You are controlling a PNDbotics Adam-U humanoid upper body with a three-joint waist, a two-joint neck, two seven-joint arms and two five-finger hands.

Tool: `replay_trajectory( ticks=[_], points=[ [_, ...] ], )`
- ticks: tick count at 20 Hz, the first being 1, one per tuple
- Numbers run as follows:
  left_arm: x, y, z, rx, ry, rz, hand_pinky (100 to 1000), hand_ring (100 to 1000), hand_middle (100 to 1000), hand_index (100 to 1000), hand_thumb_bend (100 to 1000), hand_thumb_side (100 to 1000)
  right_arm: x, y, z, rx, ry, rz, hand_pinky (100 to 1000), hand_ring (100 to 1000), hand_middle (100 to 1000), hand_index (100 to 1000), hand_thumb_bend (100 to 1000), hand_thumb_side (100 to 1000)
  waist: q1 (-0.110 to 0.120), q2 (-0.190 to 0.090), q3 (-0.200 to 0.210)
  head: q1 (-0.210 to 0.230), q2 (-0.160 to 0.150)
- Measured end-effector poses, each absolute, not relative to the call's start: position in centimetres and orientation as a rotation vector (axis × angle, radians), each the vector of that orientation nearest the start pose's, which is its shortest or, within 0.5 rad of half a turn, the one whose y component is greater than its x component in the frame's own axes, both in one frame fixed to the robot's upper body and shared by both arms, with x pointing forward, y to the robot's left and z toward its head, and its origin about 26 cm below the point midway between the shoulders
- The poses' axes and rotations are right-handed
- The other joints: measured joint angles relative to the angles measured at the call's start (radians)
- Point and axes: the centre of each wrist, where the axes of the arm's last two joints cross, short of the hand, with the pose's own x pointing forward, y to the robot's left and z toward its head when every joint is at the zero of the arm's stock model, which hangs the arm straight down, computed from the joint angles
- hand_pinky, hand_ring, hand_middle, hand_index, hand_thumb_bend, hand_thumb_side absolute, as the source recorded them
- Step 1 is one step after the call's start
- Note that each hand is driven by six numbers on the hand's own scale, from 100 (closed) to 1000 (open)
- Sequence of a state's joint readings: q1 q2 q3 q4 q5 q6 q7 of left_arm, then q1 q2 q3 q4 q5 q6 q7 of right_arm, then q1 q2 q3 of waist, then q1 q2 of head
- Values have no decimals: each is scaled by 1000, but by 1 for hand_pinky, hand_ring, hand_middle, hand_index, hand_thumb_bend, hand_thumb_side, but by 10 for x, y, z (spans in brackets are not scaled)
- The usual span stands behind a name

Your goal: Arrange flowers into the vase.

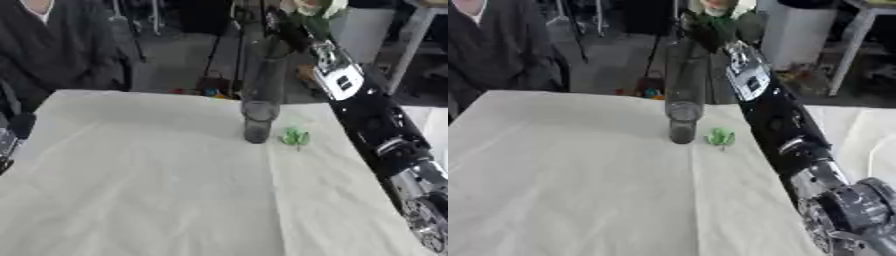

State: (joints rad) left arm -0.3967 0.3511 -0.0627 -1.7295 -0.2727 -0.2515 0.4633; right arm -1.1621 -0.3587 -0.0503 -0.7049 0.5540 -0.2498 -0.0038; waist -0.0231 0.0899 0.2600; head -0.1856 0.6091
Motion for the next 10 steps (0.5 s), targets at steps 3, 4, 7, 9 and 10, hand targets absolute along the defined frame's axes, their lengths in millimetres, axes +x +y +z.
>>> replay_trajectory(
  ticks=[3,4,7,9,10],
  points=[
    [347,258,166,598,-2455,-133,600,430,468,390,745,331,510,-262,243,-711,-1985,772,606,729,540,559,100,862,0,0,-1,0,0],
    [347,258,166,598,-2455,-133,600,430,468,390,745,331,510,-263,244,-717,-1985,776,625,737,546,559,100,861,0,0,-1,0,0],
    [347,258,166,598,-2455,-133,600,430,468,390,745,331,510,-264,244,-733,-1984,785,639,744,548,557,100,861,0,0,-1,0,0],
    [347,258,166,598,-2455,-132,600,430,468,390,745,331,510,-265,244,-737,-1983,786,634,740,539,551,100,857,0,0,-1,0,0],
    [347,258,166,598,-2455,-132,600,430,468,390,746,331,510,-265,244,-738,-1983,786,631,736,534,549,100,855,0,0,-1,0,0]
  ],
)
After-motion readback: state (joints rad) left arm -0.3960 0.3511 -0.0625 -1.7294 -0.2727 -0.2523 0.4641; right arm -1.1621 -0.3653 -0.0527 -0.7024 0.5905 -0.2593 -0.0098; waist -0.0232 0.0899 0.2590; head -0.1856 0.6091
